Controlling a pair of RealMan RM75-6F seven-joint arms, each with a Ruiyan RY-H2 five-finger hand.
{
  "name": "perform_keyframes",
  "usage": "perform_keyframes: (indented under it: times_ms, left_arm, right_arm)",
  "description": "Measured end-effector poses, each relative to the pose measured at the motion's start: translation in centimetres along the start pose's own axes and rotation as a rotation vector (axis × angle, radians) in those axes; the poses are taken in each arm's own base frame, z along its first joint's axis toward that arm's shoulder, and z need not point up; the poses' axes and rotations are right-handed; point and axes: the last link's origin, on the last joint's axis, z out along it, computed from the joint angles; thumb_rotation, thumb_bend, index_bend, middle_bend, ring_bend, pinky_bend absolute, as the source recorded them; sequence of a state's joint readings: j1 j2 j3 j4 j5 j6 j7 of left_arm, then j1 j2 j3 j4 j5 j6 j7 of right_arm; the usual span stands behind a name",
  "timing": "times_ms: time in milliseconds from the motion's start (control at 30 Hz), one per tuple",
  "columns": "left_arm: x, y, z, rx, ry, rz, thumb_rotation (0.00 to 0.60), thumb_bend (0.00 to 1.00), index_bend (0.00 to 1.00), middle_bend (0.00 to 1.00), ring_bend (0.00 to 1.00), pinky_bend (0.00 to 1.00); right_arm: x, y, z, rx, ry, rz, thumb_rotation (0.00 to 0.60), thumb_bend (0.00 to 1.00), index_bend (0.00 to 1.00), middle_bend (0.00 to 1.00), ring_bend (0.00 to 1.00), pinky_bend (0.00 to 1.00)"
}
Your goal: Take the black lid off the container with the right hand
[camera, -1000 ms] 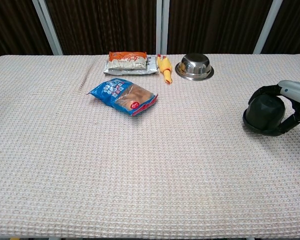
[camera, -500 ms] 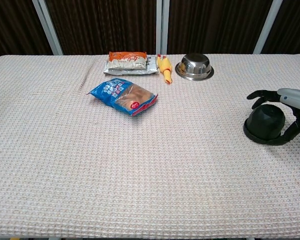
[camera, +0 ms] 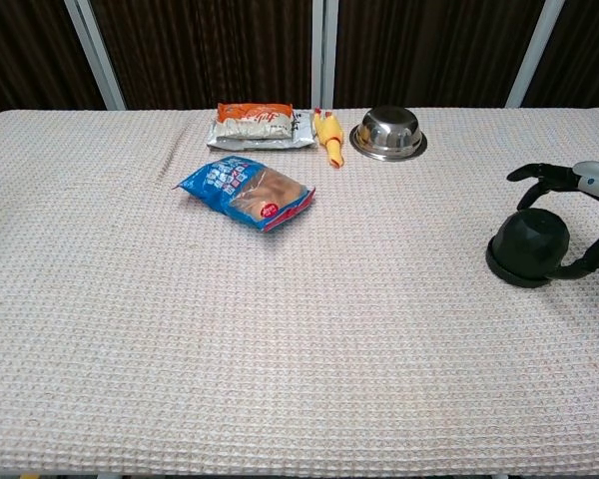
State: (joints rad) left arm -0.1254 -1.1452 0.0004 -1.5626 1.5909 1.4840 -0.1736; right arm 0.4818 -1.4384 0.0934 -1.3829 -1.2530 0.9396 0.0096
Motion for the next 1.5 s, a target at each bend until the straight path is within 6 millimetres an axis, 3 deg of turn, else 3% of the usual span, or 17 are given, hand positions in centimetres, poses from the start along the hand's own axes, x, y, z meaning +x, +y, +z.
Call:
perform_keyframes:
  times_ms: [367, 600, 733, 967, 1233, 1333, 1433, 1500]
  left_arm:
    - [0.0, 0.0, 0.0, -0.003, -0.001, -0.002, 0.600, 0.09, 0.19, 0.08, 0.00, 0.15]
    - [0.2, 0.1, 0.0, -0.008, 0.003, 0.001, 0.600, 0.09, 0.19, 0.08, 0.00, 0.15]
    - [0.2, 0.2, 0.0, -0.009, 0.002, 0.002, 0.600, 0.09, 0.19, 0.08, 0.00, 0.14]
    - [0.2, 0.1, 0.0, -0.007, 0.003, 0.000, 0.600, 0.09, 0.19, 0.08, 0.00, 0.15]
    - [0.0, 0.2, 0.0, -0.008, -0.003, 0.003, 0.600, 0.09, 0.19, 0.08, 0.00, 0.15]
    - [0.0, 0.3, 0.0, -0.009, -0.005, 0.006, 0.600, 0.09, 0.19, 0.08, 0.00, 0.15]
    - [0.0, 0.3, 0.0, -0.009, -0.003, 0.008, 0.600, 0.09, 0.19, 0.08, 0.00, 0.15]
    - [0.1, 0.3, 0.0, -0.009, -0.001, 0.008, 0.600, 0.09, 0.19, 0.08, 0.00, 0.15]
  right_arm:
    - [0.2, -0.2, 0.1, -0.003, 0.040, 0.014, 0.600, 0.10, 0.11, 0.39, 0.02, 0.00]
    - [1.1, -0.8, -0.4, 0.021, 0.082, 0.042, 0.600, 0.11, 0.12, 0.40, 0.03, 0.00]
    - [2.7, -0.8, -1.0, 0.031, 0.129, 0.056, 0.600, 0.11, 0.12, 0.40, 0.03, 0.00]
    - [5.4, 2.5, -2.4, -0.055, 0.197, 0.049, 0.600, 0.11, 0.12, 0.40, 0.03, 0.00]
    - [5.1, 6.6, -3.1, -0.171, 0.187, 0.031, 0.600, 0.11, 0.12, 0.40, 0.03, 0.00]
    - [4.3, 7.5, -3.2, -0.194, 0.166, 0.030, 0.600, 0.04, 0.11, 0.34, 0.01, 0.00]
    - [3.8, 7.8, -3.3, -0.202, 0.133, 0.041, 0.600, 0.00, 0.02, 0.14, 0.00, 0.00]
    - [3.8, 7.8, -3.4, -0.199, 0.120, 0.051, 0.600, 0.00, 0.00, 0.05, 0.00, 0.00]
